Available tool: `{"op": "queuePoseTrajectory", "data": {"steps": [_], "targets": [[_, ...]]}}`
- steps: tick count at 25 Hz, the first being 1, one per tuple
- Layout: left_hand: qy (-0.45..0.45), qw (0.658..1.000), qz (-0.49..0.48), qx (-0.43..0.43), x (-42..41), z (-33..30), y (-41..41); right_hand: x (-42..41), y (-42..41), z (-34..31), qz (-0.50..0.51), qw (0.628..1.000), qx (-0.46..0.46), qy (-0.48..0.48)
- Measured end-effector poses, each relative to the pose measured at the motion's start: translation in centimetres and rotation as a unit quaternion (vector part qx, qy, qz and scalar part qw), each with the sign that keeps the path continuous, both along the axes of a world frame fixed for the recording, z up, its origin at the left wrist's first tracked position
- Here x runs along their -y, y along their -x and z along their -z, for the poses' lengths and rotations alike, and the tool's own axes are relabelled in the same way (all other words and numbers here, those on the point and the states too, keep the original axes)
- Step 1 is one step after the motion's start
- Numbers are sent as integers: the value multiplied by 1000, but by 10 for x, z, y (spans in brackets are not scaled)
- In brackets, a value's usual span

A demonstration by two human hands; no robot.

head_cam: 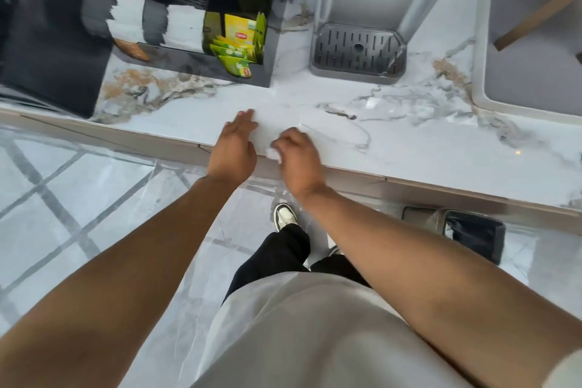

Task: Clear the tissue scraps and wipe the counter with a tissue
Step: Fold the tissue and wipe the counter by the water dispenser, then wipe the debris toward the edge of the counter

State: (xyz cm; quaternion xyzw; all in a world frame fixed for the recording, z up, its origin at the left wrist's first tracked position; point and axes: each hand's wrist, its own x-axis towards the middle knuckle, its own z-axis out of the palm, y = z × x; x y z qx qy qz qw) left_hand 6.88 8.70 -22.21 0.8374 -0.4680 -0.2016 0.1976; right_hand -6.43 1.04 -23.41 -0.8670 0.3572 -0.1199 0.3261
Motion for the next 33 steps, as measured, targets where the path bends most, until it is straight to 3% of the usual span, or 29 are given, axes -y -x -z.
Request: {"op": "queuePoseTrajectory", "data": {"steps": [4,8,11,14,20,23,28,33], "targets": [[10,999,-35,-37,-9,-9,-27,-23,-57,-5,-140,988,16,-64],[79,993,-52,77,-36,4,3,-20,-6,10,-91,990,49,-92],[68,995,-67,-19,-56,26,58,-18,57,15,-5,990,5,-140],[4,993,50,-104,-45,43,105,-8,116,15,117,977,-12,-177],[42,966,253,-41,11,33,203,1,228,7,253,942,31,-219],[53,944,325,-21,33,24,273,3,299,4,347,906,74,-232],[65,923,380,22,71,17,383,11,413,0,475,799,192,-316],[19,904,427,-19,123,26,472,32,500,10,546,729,233,-339]]}}
